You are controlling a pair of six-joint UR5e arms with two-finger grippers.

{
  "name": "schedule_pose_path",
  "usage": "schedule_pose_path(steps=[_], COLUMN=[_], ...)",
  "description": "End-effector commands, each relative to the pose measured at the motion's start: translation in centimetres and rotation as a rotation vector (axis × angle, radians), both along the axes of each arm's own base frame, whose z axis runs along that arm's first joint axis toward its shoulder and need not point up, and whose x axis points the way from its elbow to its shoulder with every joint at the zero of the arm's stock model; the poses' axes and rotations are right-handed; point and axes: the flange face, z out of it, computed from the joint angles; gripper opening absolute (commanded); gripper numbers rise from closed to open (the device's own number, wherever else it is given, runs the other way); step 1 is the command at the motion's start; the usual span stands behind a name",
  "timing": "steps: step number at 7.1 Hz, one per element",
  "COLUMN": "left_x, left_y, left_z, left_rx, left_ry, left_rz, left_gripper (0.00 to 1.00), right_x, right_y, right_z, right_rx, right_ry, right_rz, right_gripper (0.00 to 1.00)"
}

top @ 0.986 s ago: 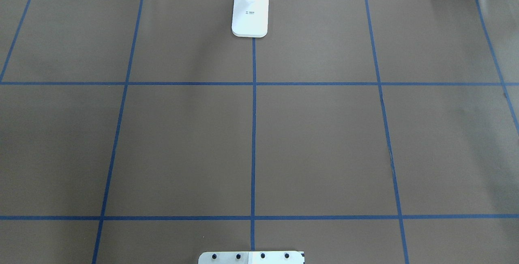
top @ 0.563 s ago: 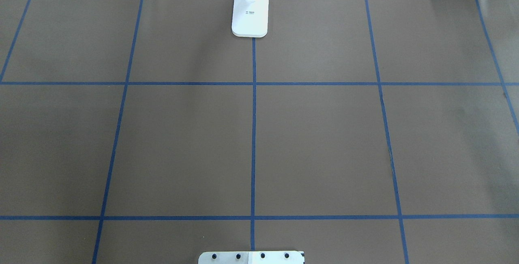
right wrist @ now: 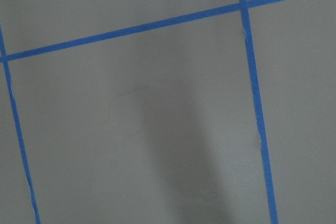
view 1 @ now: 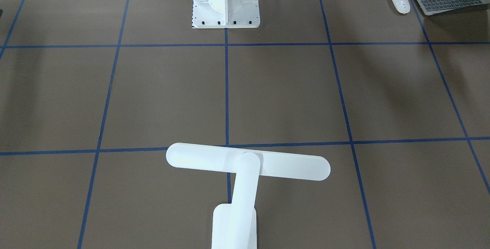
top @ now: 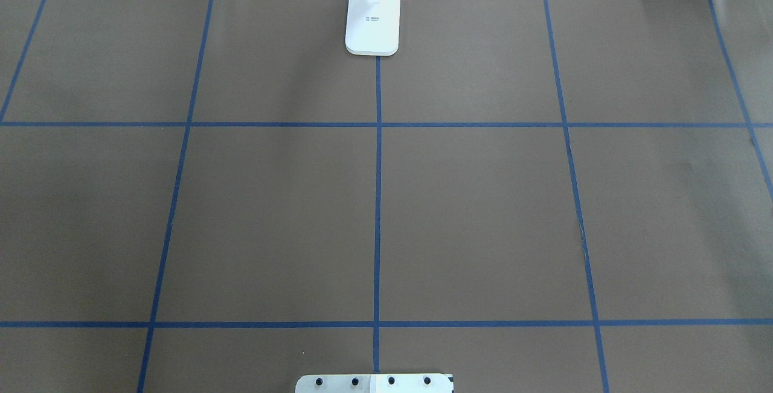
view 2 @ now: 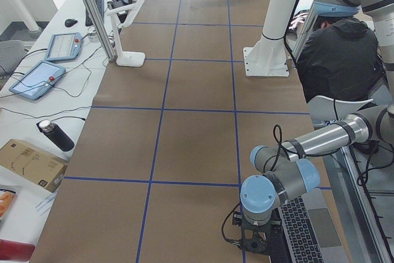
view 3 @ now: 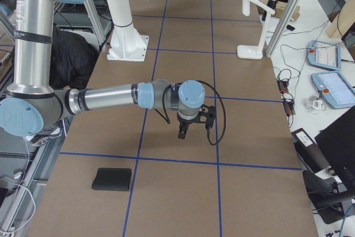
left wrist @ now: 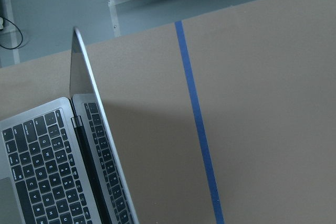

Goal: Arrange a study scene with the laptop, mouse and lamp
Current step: 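Carry the open silver laptop by its screen edge with the left gripper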

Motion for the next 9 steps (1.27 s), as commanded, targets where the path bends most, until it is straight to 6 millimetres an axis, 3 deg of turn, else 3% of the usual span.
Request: schedule_pose_path(steps=[1,9], left_x=[0.0,0.2], left_y=[-0.1,0.8], left_z=[0.4,1.3], left_rx=[-0.009,-0.068], left_ry=[0.007,0.024], left_rz=[0.002,-0.003], left_gripper=[1.0,1.0], right_x=[0.0,0.0], right_y=[0.1,0.7], right_z=[0.1,0.1], right_rx=[0.004,0.003], right_ry=[0.0,-0.006], right_rz=[-0.003,-0.005], right_gripper=[1.0,1.0])
